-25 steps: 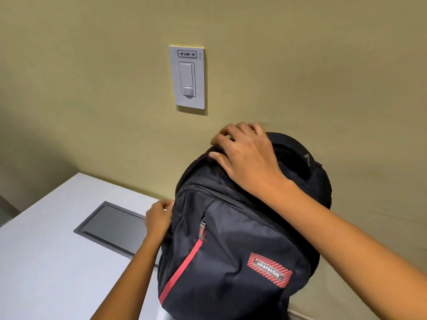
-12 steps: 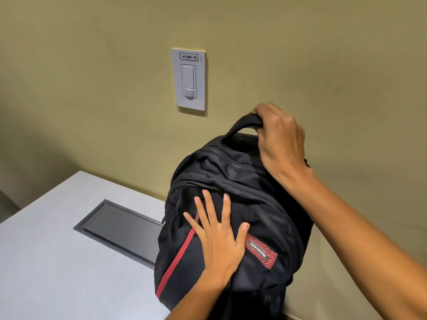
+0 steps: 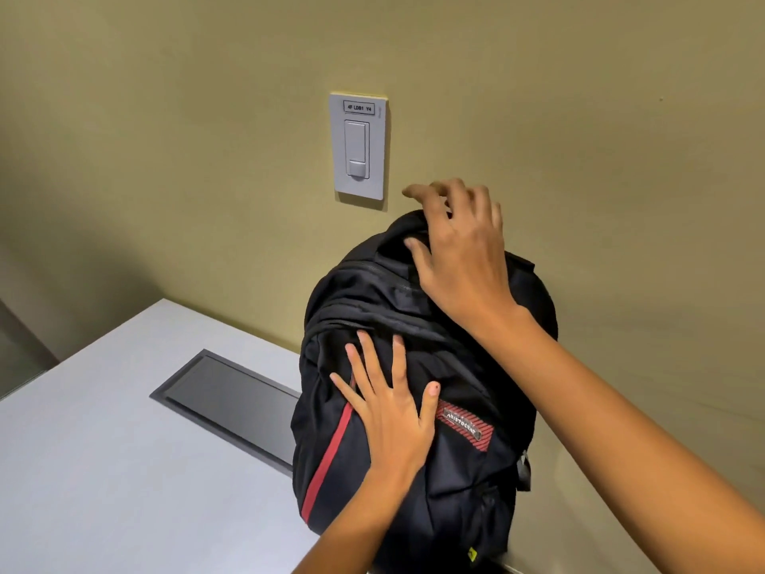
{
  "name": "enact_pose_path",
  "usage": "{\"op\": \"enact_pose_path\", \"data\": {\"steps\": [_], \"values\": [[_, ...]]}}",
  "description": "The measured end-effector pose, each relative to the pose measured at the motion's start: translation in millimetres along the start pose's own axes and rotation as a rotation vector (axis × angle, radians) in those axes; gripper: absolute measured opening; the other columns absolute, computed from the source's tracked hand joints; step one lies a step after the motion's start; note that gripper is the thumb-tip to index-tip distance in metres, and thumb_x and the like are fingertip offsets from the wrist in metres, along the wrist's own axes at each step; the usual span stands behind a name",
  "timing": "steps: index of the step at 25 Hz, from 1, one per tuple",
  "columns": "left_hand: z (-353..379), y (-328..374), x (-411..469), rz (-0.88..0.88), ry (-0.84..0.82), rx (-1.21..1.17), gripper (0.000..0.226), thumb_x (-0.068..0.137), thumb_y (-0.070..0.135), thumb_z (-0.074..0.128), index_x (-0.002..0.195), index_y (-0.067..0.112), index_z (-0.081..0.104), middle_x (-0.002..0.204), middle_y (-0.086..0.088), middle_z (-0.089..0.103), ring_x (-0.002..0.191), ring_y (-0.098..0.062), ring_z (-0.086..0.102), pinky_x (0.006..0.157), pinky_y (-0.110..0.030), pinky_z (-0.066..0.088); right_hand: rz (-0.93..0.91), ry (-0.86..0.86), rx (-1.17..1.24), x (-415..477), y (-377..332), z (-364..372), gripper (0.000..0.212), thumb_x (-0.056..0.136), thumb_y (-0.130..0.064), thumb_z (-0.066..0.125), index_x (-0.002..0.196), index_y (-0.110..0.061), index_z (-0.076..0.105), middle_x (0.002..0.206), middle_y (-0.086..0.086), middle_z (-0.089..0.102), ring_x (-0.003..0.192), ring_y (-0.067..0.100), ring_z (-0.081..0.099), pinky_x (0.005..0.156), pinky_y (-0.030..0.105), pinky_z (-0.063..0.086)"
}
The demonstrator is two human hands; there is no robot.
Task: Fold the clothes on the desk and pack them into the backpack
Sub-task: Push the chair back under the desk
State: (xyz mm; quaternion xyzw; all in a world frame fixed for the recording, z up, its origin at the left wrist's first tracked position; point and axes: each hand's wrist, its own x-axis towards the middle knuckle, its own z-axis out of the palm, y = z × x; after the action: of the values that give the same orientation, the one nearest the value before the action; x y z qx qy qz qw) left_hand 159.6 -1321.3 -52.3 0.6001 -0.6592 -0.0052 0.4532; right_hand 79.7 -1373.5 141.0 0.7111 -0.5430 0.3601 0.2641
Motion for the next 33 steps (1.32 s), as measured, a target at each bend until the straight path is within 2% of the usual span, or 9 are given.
{"op": "enact_pose_path", "data": {"steps": [4,6,8,11,13,18,22,27,33], "values": [[-41.2,-0.6,-6.6,0.055,0.032,-0.102,0.048,0.1,0.033,0.029,0.147,0.029,0.026,0.156,-0.006,0.022,0.146,-0.025,0.02,0.115,-0.061,0.013,-0.209,0.163,0.166,-31.1,-39.5,-24.4,0.032,0.084,-0.007,0.064,0.115,-0.011,0.066,0.107,0.008,0.064,0.104,0.027,0.051,0.091,0.039,0.036],[-70.2,-4.8,-10.3,0.061,0.065,-0.145,0.04,0.099,0.03,0.033,0.138,0.021,0.034,0.144,-0.004,0.036,0.134,-0.022,0.034,0.11,-0.055,0.028,-0.258,0.154,0.293,-54.2,-59.6,-32.2,0.024,0.085,-0.004,0.062,0.108,-0.009,0.069,0.101,0.007,0.066,0.099,0.027,0.056,0.09,0.039,0.04],[-102.5,-9.1,-17.7,0.028,0.1,-0.136,0.035,0.101,0.034,0.028,0.13,0.019,0.04,0.135,0.0,0.042,0.121,-0.02,0.041,0.105,-0.044,0.035,-0.272,0.113,0.404,-76.1,-78.1,-37.7,0.019,0.088,-0.004,0.062,0.105,-0.007,0.07,0.099,0.007,0.067,0.096,0.027,0.058,0.086,0.038,0.042],[-150.9,-22.7,-43.9,-0.013,0.168,-0.03,0.038,0.104,0.038,0.019,0.12,0.02,0.048,0.126,0.004,0.048,0.116,-0.015,0.044,0.102,-0.026,0.03,-0.263,0.02,0.54,-108.6,-105.9,-47.5,0.016,0.09,-0.005,0.061,0.103,-0.006,0.069,0.097,0.007,0.065,0.092,0.025,0.058,0.08,0.036,0.042],[-179.1,-32.7,-69.1,-0.093,0.218,0.017,0.037,0.104,0.034,0.022,0.112,0.02,0.055,0.119,0.006,0.054,0.113,-0.011,0.046,0.1,-0.021,0.028,-0.267,-0.041,0.591,-128.6,-124.1,-54.7,0.019,0.088,-0.003,0.059,0.103,-0.007,0.069,0.098,0.007,0.065,0.091,0.024,0.057,0.08,0.035,0.042],[-234.1,-40.2,-131.1,-0.321,0.348,0.088,0.03,0.101,0.025,0.03,0.103,0.025,0.06,0.104,0.016,0.057,0.106,-0.002,0.047,0.094,-0.021,0.031,-0.249,-0.143,0.736,-173.4,-164.3,-75.2,0.027,0.082,0.007,0.059,0.102,-0.008,0.068,0.096,0.005,0.062,0.089,0.022,0.055,0.078,0.033,0.042],[-264.4,-33.2,-167.5,-0.409,0.418,0.168,0.028,0.1,0.024,0.032,0.099,0.026,0.059,0.1,0.019,0.056,0.104,-0.003,0.048,0.092,-0.019,0.031,-0.322,-0.201,0.836,-202.0,-186.3,-91.0,0.025,0.083,0.005,0.058,0.101,-0.01,0.067,0.096,0.003,0.062,0.09,0.02,0.055,0.078,0.032,0.046],[-289.3,-0.8,-194.0,-0.46,0.536,0.314,0.028,0.1,0.025,0.033,0.096,0.026,0.061,0.097,0.018,0.057,0.102,0.0,0.047,0.092,-0.016,0.031,-0.428,-0.21,1.017,-207.5,-202.5,-113.9,0.021,0.084,-0.003,0.057,0.099,-0.011,0.069,0.095,0.003,0.065,0.09,0.019,0.059,0.083,0.023,0.043],[-290.3,67.6,-227.7,-0.599,0.739,0.534,0.027,0.099,0.023,0.036,0.095,0.024,0.062,0.097,0.016,0.059,0.1,-0.003,0.049,0.092,-0.013,0.029,-0.64,-0.211,1.286,-211.0,-183.5,-147.5,0.025,0.082,0.003,0.066,0.101,-0.012,0.068,0.098,0.004,0.065,0.093,0.019,0.057,0.079,0.031,0.052]]}}
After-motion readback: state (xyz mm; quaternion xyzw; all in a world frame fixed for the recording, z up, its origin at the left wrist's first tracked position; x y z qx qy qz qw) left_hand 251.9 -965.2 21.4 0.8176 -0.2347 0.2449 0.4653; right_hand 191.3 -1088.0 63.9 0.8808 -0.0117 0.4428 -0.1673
